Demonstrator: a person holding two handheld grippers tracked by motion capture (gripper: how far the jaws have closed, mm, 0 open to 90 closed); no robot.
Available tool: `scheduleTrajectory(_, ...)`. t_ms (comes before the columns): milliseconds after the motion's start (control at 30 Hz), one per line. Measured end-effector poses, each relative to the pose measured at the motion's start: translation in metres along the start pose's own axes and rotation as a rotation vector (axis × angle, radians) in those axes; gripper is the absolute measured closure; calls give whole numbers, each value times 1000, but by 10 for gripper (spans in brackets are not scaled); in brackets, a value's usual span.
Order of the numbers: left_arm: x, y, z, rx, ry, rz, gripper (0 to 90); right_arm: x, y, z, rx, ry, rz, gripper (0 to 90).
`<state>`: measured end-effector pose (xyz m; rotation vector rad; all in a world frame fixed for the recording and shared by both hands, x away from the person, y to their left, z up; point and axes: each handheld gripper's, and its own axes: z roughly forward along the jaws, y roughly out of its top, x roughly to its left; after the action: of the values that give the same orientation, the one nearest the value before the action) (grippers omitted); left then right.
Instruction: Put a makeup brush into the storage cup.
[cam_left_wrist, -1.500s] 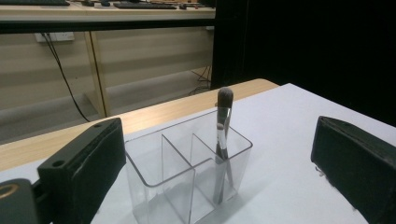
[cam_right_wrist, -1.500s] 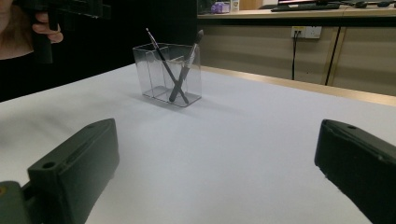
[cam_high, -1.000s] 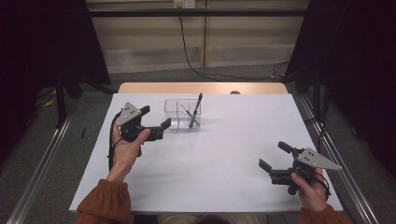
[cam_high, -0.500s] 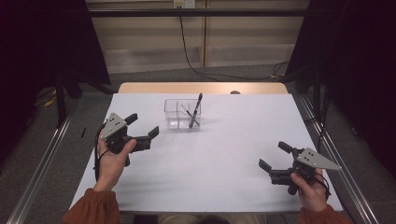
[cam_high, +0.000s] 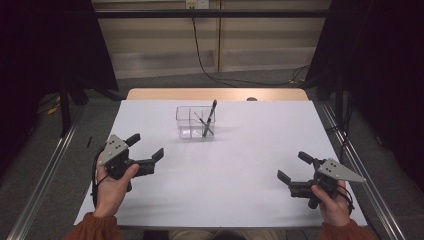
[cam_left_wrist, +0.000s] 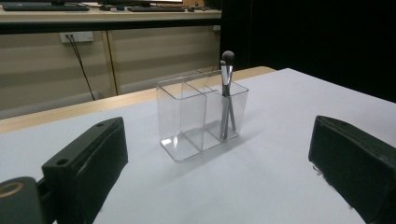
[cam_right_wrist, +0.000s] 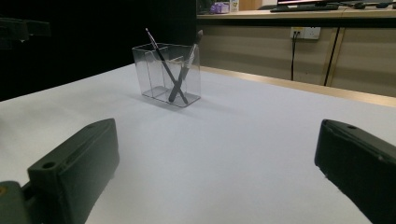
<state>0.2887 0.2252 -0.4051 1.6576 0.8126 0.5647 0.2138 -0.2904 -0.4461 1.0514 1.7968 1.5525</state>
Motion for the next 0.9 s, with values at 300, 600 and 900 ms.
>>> scheduleTrajectory(300,-2,-15,-13,-9,10,-9,45,0,0,-1,0,2,-4,0)
scheduleTrajectory(600,-1,-27,-26,-10,29,-26,45,0,0,-2,-3,0,-4,0)
scheduleTrajectory(900,-3,-33,-37,-5,26,-18,39,0,0,-3,-3,-3,-7,0)
